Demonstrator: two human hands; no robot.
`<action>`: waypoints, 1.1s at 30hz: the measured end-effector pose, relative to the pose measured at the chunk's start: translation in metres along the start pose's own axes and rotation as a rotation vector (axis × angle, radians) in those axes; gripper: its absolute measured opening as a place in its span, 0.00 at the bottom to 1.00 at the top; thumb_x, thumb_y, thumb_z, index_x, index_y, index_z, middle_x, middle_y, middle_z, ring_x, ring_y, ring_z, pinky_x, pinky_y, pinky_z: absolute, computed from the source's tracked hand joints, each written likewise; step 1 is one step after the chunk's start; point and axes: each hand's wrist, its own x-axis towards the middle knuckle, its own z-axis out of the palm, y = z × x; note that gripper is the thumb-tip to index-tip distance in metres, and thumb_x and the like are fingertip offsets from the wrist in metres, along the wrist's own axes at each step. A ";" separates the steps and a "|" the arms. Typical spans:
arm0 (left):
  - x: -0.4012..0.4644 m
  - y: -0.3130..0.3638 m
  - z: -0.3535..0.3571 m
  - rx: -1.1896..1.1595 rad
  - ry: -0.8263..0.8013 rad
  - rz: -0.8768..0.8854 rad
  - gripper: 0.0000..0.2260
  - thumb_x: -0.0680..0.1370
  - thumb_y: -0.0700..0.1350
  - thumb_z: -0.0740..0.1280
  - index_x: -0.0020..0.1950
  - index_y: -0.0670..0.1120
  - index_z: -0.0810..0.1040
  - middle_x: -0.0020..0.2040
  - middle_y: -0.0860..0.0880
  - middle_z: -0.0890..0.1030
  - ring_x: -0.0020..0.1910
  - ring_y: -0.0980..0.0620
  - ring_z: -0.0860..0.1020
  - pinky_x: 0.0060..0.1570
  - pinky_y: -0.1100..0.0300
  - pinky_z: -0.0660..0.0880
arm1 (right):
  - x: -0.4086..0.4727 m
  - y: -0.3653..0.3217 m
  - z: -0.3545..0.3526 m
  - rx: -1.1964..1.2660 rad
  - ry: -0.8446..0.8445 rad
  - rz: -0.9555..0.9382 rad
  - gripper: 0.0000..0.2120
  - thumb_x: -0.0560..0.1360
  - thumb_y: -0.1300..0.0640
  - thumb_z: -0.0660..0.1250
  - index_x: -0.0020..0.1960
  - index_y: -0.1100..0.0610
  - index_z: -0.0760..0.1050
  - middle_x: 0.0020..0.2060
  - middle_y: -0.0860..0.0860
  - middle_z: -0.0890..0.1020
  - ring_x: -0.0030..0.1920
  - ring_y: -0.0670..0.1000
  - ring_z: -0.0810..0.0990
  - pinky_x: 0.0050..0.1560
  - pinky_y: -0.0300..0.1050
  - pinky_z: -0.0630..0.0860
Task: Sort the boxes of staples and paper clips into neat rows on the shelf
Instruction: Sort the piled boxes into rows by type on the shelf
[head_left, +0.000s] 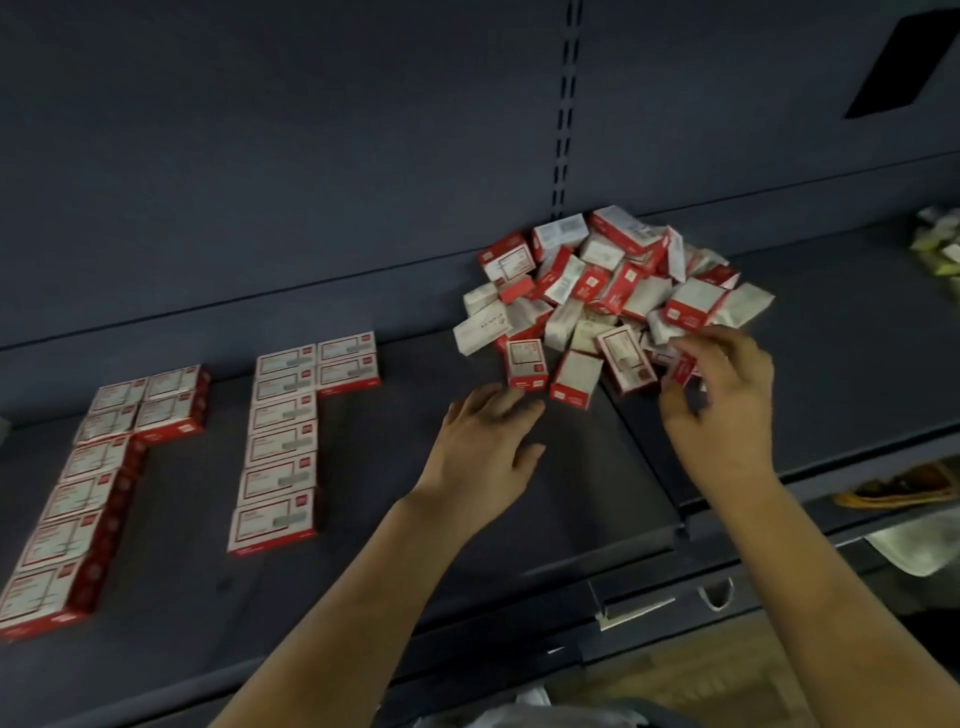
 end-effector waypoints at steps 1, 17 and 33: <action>0.002 0.005 0.002 -0.006 0.001 0.008 0.19 0.67 0.46 0.68 0.56 0.41 0.80 0.54 0.44 0.81 0.54 0.40 0.79 0.48 0.44 0.74 | 0.002 0.005 -0.001 0.000 -0.022 0.045 0.19 0.67 0.65 0.66 0.59 0.63 0.75 0.58 0.63 0.73 0.58 0.59 0.67 0.57 0.54 0.67; 0.022 0.035 0.017 -0.055 -0.129 0.035 0.21 0.78 0.50 0.64 0.70 0.48 0.69 0.69 0.52 0.68 0.69 0.53 0.63 0.69 0.55 0.60 | 0.002 0.030 0.003 0.176 -0.117 0.085 0.27 0.65 0.74 0.72 0.62 0.65 0.72 0.55 0.62 0.71 0.47 0.55 0.75 0.47 0.40 0.73; 0.021 0.040 0.010 -0.622 -0.114 -0.070 0.29 0.73 0.50 0.71 0.72 0.51 0.64 0.67 0.54 0.70 0.65 0.61 0.67 0.63 0.69 0.64 | -0.014 0.005 -0.016 1.440 -0.371 0.351 0.32 0.60 0.56 0.78 0.62 0.51 0.74 0.47 0.46 0.78 0.51 0.47 0.78 0.47 0.43 0.79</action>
